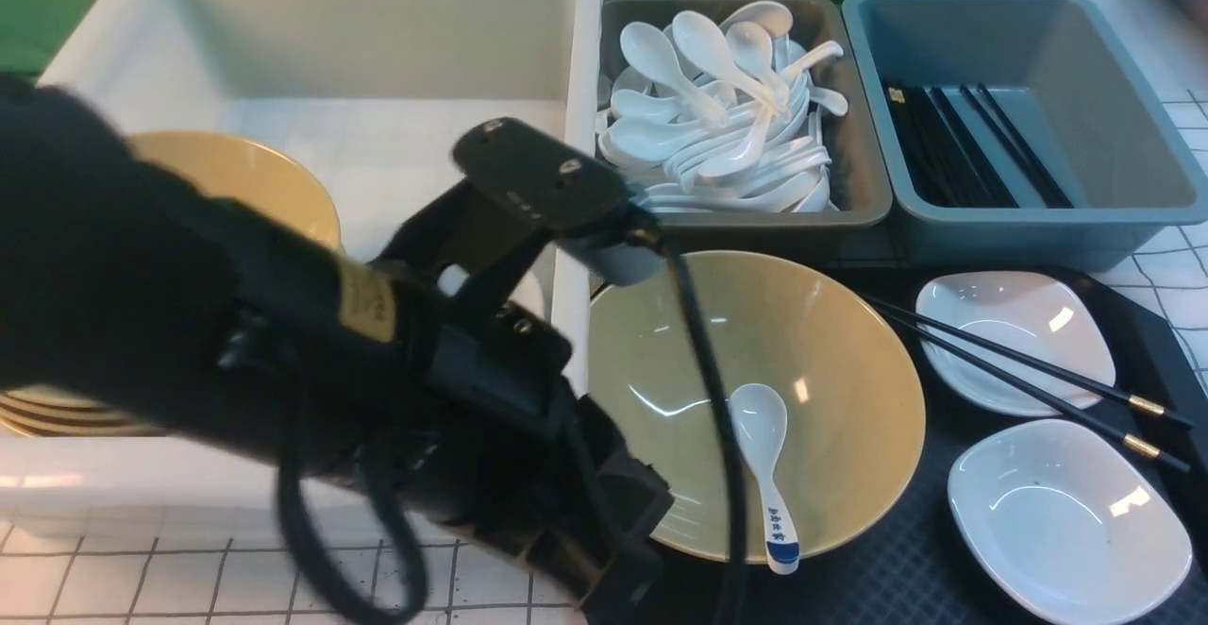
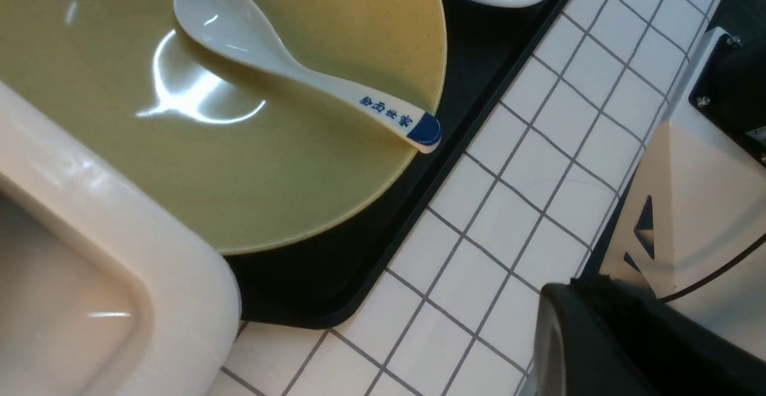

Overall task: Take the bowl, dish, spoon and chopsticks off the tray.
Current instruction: Use the left arm to grab the soup spoon in the middle

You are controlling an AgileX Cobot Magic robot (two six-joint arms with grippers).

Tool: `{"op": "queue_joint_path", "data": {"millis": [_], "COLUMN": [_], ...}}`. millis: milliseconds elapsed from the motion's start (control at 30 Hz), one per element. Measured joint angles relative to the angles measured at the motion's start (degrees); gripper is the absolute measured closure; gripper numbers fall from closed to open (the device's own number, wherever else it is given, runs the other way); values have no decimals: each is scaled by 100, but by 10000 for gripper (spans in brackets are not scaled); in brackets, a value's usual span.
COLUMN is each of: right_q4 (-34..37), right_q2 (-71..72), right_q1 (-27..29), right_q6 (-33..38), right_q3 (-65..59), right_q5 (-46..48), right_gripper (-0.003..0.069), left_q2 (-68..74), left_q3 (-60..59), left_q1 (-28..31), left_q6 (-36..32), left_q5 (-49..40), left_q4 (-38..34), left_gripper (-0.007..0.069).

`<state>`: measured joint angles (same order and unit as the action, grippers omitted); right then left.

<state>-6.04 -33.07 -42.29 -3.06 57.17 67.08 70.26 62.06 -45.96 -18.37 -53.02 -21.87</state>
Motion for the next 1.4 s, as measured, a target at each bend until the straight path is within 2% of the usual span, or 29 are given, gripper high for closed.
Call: {"op": "queue_joint_path", "data": {"millis": [167,267,367,500,633,733,900,1233,1400], "right_q4": [0,0,-306,-191,-191,-191,-191,-191,-473], "right_q2": [117,75,18,11,16,21,20,27,27], "right_q1": [0,0,-1,-1,-1,-1,-1,-1,-1], "right_q6": [-77,-346,-436,-630,-673,-669,-590,-583,-583], "right_q3": [0,0,9,9,9,9,9,9,16], "right_q5": [0,0,-2,3,3,3,3,3,3], "right_gripper": [536,531,529,529,525,520,517,512,507], "left_q2": [675,874,904,1094,1597,2165,2370,2370,2501], "left_q3": [391,573,730,951,1238,1700,1976,1994,2136], "left_q1": [-42,-158,-266,-313,-506,-728,-784,-784,-784], "left_q6": [329,687,1277,2121,2550,3109,3320,3520,4133], "left_q5": [-13,-12,14,21,-78,-421,-615,-670,-666], "left_q4": [-181,8,282,384,597,1026,1389,1422,1696], "left_gripper": [624,624,624,624,624,624,624,624,624]}}
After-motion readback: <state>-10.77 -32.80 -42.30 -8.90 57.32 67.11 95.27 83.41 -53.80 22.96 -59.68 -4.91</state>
